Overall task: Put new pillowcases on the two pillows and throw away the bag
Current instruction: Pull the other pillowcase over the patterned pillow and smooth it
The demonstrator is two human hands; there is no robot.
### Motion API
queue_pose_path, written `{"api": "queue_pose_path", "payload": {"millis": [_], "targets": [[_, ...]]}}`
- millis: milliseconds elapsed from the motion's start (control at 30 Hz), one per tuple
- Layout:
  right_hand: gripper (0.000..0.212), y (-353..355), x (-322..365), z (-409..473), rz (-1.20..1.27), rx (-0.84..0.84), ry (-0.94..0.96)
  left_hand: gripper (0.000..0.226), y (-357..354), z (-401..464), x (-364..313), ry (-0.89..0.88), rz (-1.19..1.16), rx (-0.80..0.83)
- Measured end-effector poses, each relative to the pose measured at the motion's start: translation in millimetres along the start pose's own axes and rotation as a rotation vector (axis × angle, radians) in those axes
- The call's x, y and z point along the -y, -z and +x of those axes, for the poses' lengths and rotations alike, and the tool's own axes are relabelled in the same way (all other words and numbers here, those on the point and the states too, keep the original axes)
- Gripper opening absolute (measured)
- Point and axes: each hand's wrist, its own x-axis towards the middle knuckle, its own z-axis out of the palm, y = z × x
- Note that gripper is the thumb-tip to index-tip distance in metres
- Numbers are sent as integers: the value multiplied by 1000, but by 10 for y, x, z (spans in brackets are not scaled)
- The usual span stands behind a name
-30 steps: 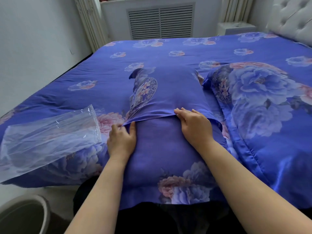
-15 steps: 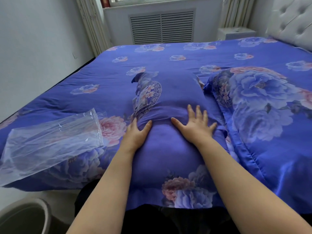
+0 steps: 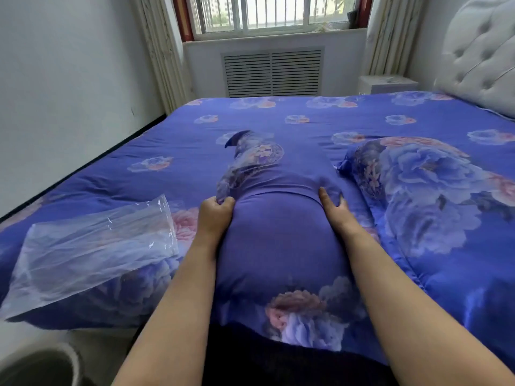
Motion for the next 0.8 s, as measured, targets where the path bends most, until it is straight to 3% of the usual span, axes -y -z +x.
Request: {"api": "queue_pose_path", "payload": {"millis": [100, 133, 200, 267, 333, 433, 500, 567, 600, 700, 800], "targets": [[105, -242, 176, -76, 305, 253, -16, 38, 371, 173, -606, -196, 87, -167], [98, -387, 194, -75, 396, 331, -44, 37, 475, 228, -830, -270, 125, -181], [58, -597, 261, -126, 466, 406, -16, 29, 550, 327, -1183, -384, 254, -127], [48, -627, 449, -268, 426, 419, 18, 26, 440, 413, -1338, -424, 471, -15], [54, -552, 562, -226, 471, 399, 61, 31, 165, 381, -1271, -432, 580, 130], [51, -237, 718, -131, 525, 247, 261, 48, -263, 192, -1011, -363, 388, 357], [45, -18, 758, -110, 505, 228, 363, 54, -425, 115, -817, -459, 351, 300], [33, 176, 759, -76, 315, 249, 455, 54, -505, 38, -647, -570, 442, 178], [31, 303, 775, -97, 79, 200, 475, 55, -552, -35, -592, -616, 468, 174], [42, 546, 791, -8, -631, -123, 398, 58, -655, -246, -425, -718, 460, 269], [54, 493, 823, 16, -537, -140, 463, 58, -735, -320, -142, -611, 480, 235]]}}
